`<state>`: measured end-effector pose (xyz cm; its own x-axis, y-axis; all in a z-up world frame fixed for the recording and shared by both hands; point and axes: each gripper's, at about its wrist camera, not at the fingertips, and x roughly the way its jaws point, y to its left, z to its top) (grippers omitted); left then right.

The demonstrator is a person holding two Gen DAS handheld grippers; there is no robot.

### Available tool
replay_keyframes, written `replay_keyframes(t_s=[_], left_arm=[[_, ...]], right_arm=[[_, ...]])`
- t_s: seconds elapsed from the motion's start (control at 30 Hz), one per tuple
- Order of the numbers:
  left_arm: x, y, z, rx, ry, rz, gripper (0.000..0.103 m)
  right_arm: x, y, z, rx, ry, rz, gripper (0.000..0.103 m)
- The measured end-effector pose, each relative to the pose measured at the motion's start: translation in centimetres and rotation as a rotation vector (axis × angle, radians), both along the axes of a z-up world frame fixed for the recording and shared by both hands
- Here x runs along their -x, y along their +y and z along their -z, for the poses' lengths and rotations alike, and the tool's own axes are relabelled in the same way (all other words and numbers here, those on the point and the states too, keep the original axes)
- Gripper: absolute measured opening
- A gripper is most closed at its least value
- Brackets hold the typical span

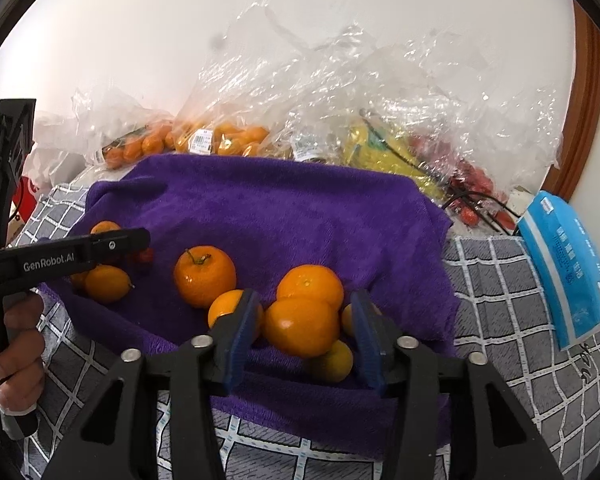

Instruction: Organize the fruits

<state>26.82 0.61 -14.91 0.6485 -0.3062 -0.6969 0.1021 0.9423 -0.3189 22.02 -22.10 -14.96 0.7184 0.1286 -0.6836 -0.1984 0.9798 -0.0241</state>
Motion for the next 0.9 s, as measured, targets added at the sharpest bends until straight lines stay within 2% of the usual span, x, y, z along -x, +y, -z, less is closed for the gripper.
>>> replay_keyframes(t_s=[0.23, 0.37, 0.43, 0.47, 0.53, 0.7, 0.8, 0.9], left_arm=[[1.0, 0.0, -2.6, -0.035, -0.039, -0.006, 0.046], [2.3, -0.3, -4.8, -0.087, -0.045, -0.009, 0.047], [3.6, -0.4, -5.9, -0.120, -0.052, 0.002, 0.051], [4.3, -0.4, -6.4, -0.134, -0.061, 0.000, 0.053], [5.9, -0.3, -7.3, -0.149, -0.076, -0.007, 0.067], [10.5, 0.0, -9.1, -0.147, -0.100, -0.044, 0.078], [13.1, -0.2, -9.7, -0.175, -0.113, -0.048, 0.081], [15.3, -0.3, -10.2, -0.185, -0.129, -0.051, 0.082]], right_arm=[[0.6, -0.9, -2.7, -0.069, -0.065, 0.018, 0.060], [1.3, -0.8, -5.2, -0.096, -0.049, 0.057, 0.061], [2.2, -0.7, -6.4, -0.104, -0.045, 0.067, 0.064], [3.1, -0.6, -7.0, -0.104, -0.052, 0.073, 0.066], [5.1, -0.4, -8.1, -0.100, -0.074, 0.093, 0.069], [9.2, -0.4, -9.0, -0.089, -0.047, 0.128, 0.071], [11.9, -0.1, -9.2, -0.049, -0.039, 0.168, 0.071], [14.1, -0.3, -9.5, -0.053, -0.036, 0.188, 0.074]])
